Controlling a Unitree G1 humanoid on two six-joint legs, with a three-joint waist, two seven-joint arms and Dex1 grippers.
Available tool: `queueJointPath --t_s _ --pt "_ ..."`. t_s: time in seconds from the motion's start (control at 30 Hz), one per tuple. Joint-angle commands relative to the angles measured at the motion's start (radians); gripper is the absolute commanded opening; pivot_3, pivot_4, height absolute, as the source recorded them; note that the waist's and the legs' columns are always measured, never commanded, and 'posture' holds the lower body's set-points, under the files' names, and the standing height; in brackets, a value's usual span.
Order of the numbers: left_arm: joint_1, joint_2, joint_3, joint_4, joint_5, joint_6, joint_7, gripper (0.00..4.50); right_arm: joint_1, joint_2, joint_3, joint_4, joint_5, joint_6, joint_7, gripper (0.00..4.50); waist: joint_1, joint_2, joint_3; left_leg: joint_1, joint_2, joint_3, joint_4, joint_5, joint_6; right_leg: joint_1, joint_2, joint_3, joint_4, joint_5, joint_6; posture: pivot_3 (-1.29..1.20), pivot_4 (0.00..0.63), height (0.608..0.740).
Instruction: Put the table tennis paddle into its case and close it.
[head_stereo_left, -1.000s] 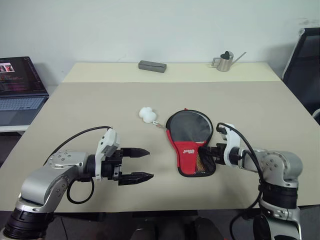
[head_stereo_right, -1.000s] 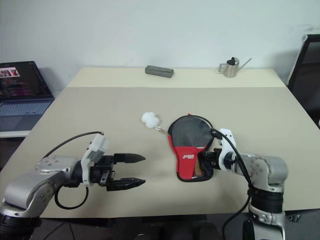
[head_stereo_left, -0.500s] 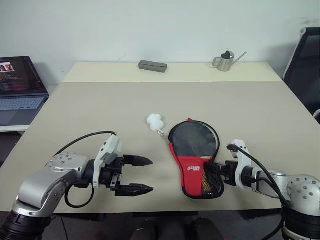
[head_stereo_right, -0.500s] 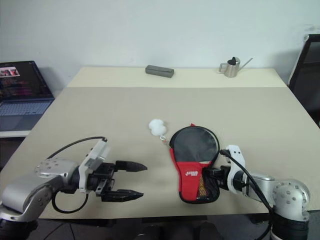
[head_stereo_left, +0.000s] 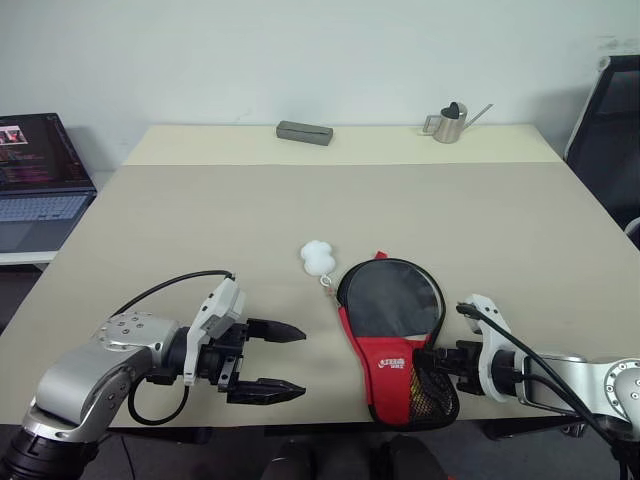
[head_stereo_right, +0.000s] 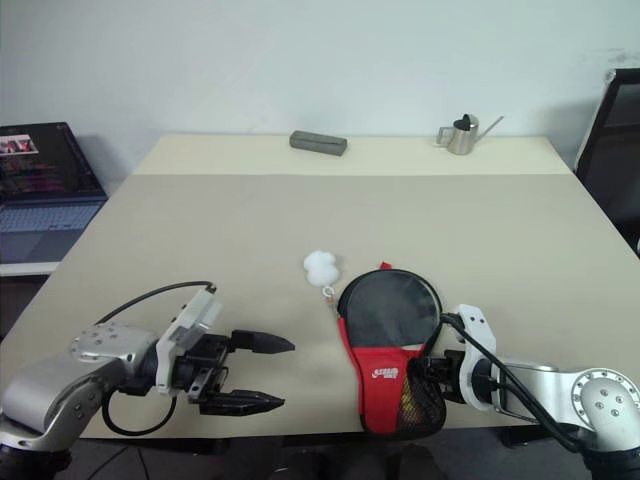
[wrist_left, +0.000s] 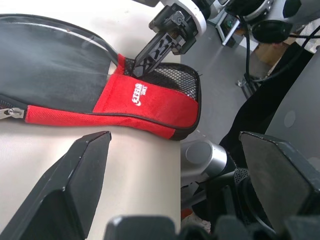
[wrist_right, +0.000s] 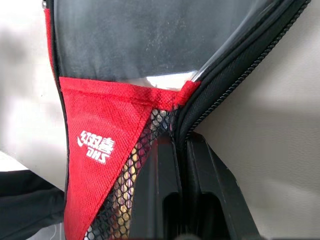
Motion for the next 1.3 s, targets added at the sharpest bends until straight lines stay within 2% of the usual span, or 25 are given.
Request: queueJointPath --t_s 0.03,0.5,0.6,0.73,0.83,1.0,1.13,1.23,1.3 --pt "0.008 0.012 0.016 -0.015 -0.005 -0.019 -0.008 4.50 -0.006 -0.005 0.067 -0.016 0.036 -0.049 0.001 0.03 -0.001 0.000 0.000 0.000 0.001 0.000 0.000 0.000 0.000 0.000 0.000 0.000 0.000 0.000 0.000 0.00 0.150 0.740" --pt "0.011 0.012 0.022 -0.032 -0.013 -0.010 0.024 4.50 -0.054 0.013 0.153 0.004 0.036 -0.136 0.008 0.03 -0.004 0.000 0.000 0.005 0.014 0.004 0.000 0.000 0.000 0.000 0.018 0.003 0.000 0.001 -0.008 0.00 0.150 0.740" --pt "0.007 0.012 0.019 -0.034 -0.015 -0.006 0.031 4.50 -0.045 -0.002 0.147 -0.010 0.036 -0.144 0.016 0.69 -0.004 0.000 0.000 0.005 0.018 0.005 0.000 0.000 0.000 0.000 0.019 0.003 0.000 0.001 -0.009 0.00 0.150 0.740" --pt "0.001 0.012 0.014 -0.036 -0.017 -0.001 0.035 4.50 -0.047 -0.021 0.121 -0.035 -0.002 -0.150 0.060 1.99 -0.002 0.000 0.000 0.005 0.019 0.005 0.000 0.000 0.000 0.000 0.019 0.003 -0.001 0.001 -0.009 0.00 0.150 0.740" --pt "-0.005 0.013 0.010 -0.035 -0.016 0.000 0.035 4.50 -0.018 0.011 0.071 -0.072 -0.040 -0.210 0.105 2.97 0.000 0.000 0.000 0.005 0.019 0.005 0.000 0.000 0.000 0.000 0.019 0.003 -0.001 0.001 -0.009 0.00 0.150 0.740" --pt "-0.016 0.008 0.004 -0.034 -0.017 0.006 0.041 4.50 0.011 -0.034 0.040 -0.109 -0.139 -0.186 0.213 2.97 0.000 0.000 0.000 0.005 0.019 0.005 0.000 0.000 0.000 0.000 0.019 0.003 -0.001 0.001 -0.009 0.00 0.150 0.740" --pt "-0.022 0.005 0.000 -0.038 -0.022 0.011 0.050 4.50 0.062 -0.066 -0.042 -0.097 -0.216 -0.186 0.403 2.97 0.002 0.000 0.000 0.005 0.019 0.005 0.000 0.000 0.000 0.000 0.020 0.003 -0.001 0.001 -0.009 0.00 0.150 0.740" --pt "-0.024 0.004 0.000 -0.040 -0.024 0.013 0.055 4.50 0.114 -0.112 -0.079 -0.108 -0.296 -0.156 0.556 3.49 0.002 0.000 0.000 0.004 0.019 0.005 0.000 0.000 0.000 0.000 0.020 0.003 -0.001 0.001 -0.009 0.00 0.150 0.740" --pt "-0.025 0.002 0.000 -0.042 -0.025 0.015 0.057 4.50 0.137 -0.135 -0.083 -0.126 -0.376 -0.154 0.648 4.18 0.002 0.000 0.000 0.004 0.019 0.005 0.000 0.000 0.000 0.000 0.020 0.003 -0.001 0.001 -0.009 0.00 0.150 0.740"
